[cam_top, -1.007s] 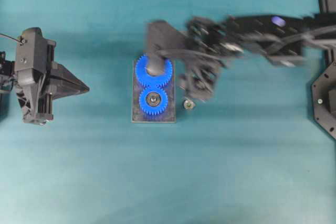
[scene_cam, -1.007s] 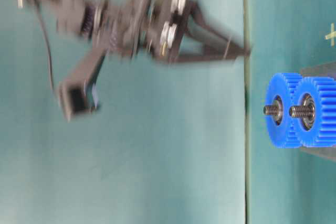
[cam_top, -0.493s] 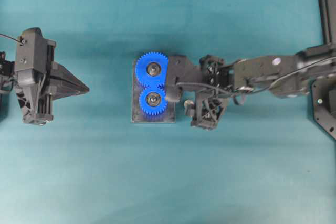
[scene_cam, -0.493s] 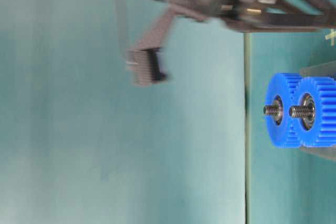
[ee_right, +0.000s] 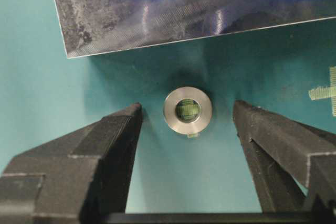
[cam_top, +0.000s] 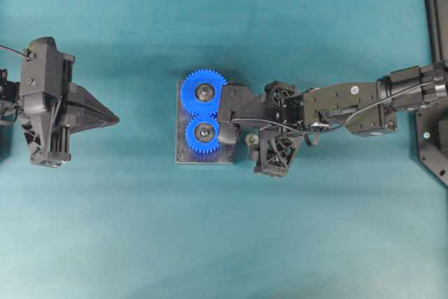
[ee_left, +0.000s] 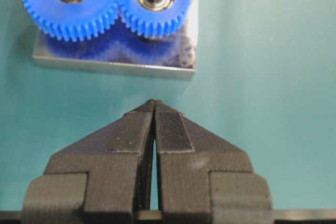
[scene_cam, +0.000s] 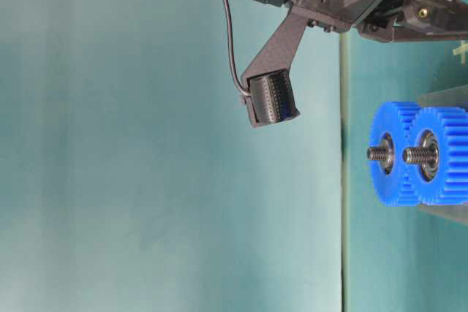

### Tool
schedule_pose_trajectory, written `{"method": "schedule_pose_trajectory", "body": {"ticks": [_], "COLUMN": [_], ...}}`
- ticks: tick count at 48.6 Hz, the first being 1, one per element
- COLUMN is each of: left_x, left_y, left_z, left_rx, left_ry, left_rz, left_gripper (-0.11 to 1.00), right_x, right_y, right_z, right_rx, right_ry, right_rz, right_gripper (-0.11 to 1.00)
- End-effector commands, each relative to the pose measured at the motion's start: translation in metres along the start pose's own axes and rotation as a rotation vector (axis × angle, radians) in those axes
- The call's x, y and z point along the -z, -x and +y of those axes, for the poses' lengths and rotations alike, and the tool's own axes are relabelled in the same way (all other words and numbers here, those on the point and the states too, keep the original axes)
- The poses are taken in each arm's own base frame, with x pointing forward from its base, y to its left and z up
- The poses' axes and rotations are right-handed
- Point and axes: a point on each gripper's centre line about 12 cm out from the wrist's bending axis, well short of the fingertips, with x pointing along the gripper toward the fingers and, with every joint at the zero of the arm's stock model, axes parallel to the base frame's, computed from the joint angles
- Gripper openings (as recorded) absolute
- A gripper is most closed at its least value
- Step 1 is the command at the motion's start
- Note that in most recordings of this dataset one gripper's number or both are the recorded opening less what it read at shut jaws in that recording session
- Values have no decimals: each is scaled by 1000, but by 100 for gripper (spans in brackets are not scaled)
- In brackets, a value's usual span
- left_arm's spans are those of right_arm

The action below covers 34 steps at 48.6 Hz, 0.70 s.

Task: Insert the washer onto the shaft.
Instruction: 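Release the washer, move the right gripper to the lower washer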

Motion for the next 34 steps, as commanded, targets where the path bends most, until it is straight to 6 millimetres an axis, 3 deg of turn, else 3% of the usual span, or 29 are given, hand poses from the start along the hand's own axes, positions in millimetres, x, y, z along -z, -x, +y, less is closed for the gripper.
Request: {"method": "schedule_pose_trajectory", "body": {"ticks": [1,8,21,34], "left_x": [-5,-5,-5,-6], "left_y": [1,1,1,2], "left_z": [-1,-1,-1,-1], "left_rx": [3,3,3,3], "left_ry": [-1,-1,-1,-1], "left_rz": [-21,-21,-20,-23], "left_gripper": [0,0,0,0], "right_x": [-3,-1,2,-2], "right_y": [4,0,-5,4], "right_z": [2,3,4,8], "right_rx": [-5,-3,-2,-6], "right_ry": [-9,-8,-11,3], "right_rz": [-16,-6,14,9], "right_gripper": [75,69,42,32]}}
